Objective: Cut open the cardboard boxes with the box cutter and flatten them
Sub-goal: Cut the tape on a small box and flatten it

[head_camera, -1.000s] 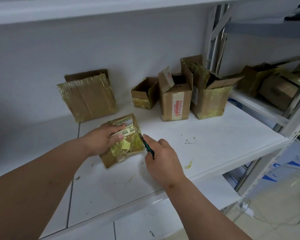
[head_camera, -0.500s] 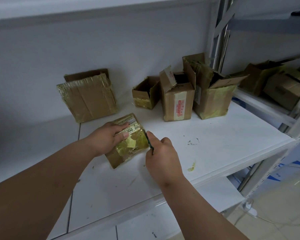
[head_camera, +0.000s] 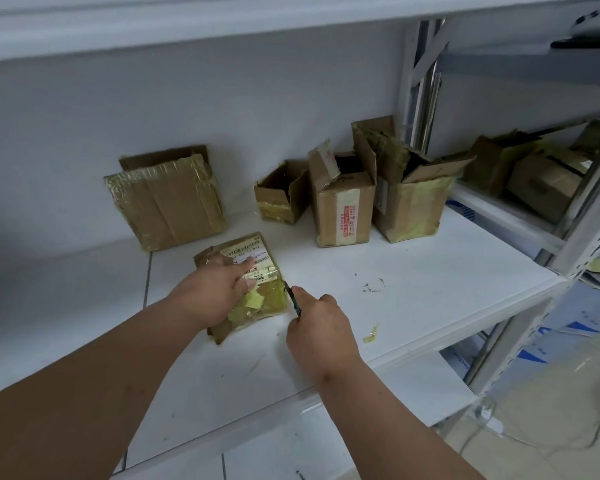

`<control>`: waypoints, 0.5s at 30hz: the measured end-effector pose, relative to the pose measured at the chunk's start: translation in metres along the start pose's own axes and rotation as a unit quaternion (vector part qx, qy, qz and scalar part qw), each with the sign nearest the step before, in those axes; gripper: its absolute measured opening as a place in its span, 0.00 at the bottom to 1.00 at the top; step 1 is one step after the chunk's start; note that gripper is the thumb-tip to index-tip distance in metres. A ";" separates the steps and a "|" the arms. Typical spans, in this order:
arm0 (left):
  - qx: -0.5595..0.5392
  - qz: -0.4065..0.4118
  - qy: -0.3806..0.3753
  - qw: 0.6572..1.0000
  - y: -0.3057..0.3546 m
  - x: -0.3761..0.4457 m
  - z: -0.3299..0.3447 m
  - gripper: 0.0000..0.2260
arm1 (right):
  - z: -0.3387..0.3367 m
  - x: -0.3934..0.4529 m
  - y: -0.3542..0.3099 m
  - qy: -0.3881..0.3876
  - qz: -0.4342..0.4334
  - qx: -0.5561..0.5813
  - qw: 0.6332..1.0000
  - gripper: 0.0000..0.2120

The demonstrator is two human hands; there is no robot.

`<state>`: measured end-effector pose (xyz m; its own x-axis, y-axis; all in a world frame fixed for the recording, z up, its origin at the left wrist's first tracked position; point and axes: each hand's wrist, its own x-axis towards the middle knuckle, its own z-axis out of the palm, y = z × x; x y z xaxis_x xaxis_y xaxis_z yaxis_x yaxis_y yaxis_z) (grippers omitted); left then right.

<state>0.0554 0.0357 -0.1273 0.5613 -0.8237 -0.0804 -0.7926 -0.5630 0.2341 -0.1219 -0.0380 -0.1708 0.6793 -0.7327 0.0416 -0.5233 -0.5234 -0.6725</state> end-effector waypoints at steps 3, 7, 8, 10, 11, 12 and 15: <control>-0.038 -0.008 0.072 0.997 -0.003 0.002 -0.017 0.19 | 0.000 -0.004 0.003 -0.047 0.023 -0.024 0.998 0.17; -0.063 -0.019 0.065 0.996 -0.011 -0.001 -0.044 0.20 | 0.001 -0.003 0.006 -0.046 0.043 0.012 0.998 0.14; -0.068 -0.019 0.061 0.996 -0.013 -0.004 -0.045 0.20 | 0.001 -0.003 0.006 -0.025 0.040 0.039 0.998 0.16; -0.092 -0.019 0.062 0.994 -0.015 -0.008 -0.040 0.19 | 0.000 -0.003 0.002 0.032 0.018 0.078 0.996 0.24; -0.102 -0.015 0.064 0.993 -0.015 -0.010 -0.037 0.19 | -0.001 -0.002 -0.002 0.056 -0.002 0.087 0.995 0.25; -0.105 -0.009 0.062 0.992 -0.015 -0.011 -0.035 0.18 | -0.003 -0.002 -0.006 0.071 -0.024 0.091 0.993 0.26; -0.097 0.005 0.048 0.994 -0.016 -0.012 -0.033 0.17 | -0.006 0.000 -0.016 0.081 -0.058 0.081 0.992 0.26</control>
<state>0.0687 0.0570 -0.0980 0.5814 -0.8135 0.0143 -0.7427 -0.5235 0.4176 -0.1164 -0.0323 -0.1553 0.6314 -0.7387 0.2359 -0.3482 -0.5419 -0.7649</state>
